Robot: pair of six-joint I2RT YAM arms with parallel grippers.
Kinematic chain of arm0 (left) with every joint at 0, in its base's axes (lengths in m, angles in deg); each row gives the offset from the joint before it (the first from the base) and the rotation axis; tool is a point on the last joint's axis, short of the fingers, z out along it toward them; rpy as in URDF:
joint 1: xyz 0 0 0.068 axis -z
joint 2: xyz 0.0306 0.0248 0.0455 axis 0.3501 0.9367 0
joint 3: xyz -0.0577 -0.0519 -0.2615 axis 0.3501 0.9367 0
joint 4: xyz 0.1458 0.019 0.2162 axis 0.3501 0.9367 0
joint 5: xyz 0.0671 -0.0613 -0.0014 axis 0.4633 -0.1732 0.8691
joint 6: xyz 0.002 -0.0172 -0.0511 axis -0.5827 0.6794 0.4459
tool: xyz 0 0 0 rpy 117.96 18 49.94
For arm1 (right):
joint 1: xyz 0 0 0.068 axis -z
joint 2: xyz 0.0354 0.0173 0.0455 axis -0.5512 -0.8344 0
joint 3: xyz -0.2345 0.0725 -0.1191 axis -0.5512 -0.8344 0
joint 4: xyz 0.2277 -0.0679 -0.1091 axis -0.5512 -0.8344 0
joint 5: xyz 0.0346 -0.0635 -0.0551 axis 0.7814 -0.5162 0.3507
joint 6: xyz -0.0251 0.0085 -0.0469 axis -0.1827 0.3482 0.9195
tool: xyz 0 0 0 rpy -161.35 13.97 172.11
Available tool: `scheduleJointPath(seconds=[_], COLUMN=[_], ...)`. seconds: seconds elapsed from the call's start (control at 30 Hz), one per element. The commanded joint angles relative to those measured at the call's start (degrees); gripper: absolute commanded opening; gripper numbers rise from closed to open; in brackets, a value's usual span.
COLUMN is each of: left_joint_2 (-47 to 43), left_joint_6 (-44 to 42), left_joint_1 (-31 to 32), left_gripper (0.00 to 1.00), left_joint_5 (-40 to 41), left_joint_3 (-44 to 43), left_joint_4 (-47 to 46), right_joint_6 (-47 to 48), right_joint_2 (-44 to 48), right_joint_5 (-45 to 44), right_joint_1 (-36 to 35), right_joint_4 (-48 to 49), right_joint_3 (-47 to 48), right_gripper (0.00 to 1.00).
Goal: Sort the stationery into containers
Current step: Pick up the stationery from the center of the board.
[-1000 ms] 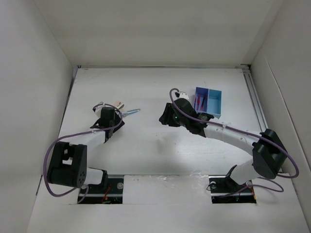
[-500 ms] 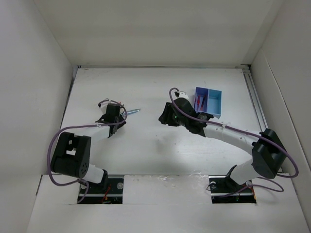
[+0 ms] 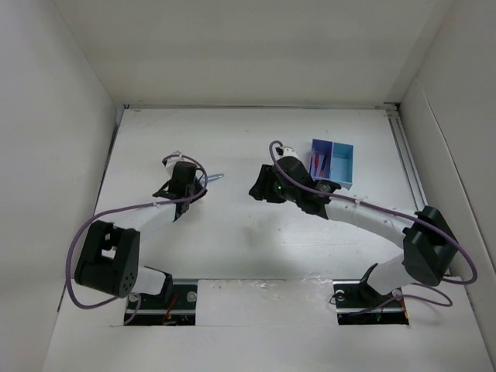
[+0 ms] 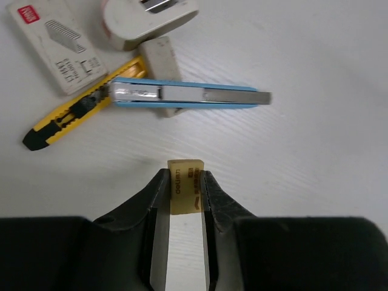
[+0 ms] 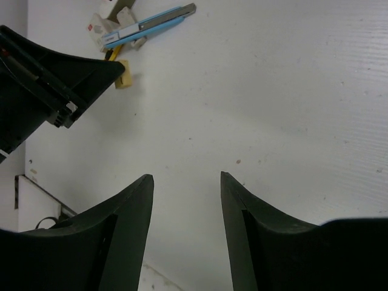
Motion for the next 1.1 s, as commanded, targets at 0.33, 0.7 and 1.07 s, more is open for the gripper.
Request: scheduleJointPath(seconds=[0.33,0.7,1.07], left_joint_2=[-8.51,-7.98,-7.81], left_joint_6=[4.05,6.43,6.96], left_joint_1=[-0.05,-0.05,-0.05], left_gripper=[0.00,0.00,0.00], left_joint_5=[-20.29,-29.52,-33.83], left_joint_3=[2.91,5.81,7.74], left_joint_4=[-10.67,-17.96,-21.05], right_joint_6=[-3.89,-3.89,-3.37], right_joint_2=[-0.87,-10.19,-15.72], right_joint_5=[6.94,9.66,5.80], right_joint_1=[-3.52,-4.04,-4.04], right_joint_4=[12.07,13.14,13.14], right_joint_3=[0.82,6.80,10.94], right_gripper=[0.56,0.50,0.46])
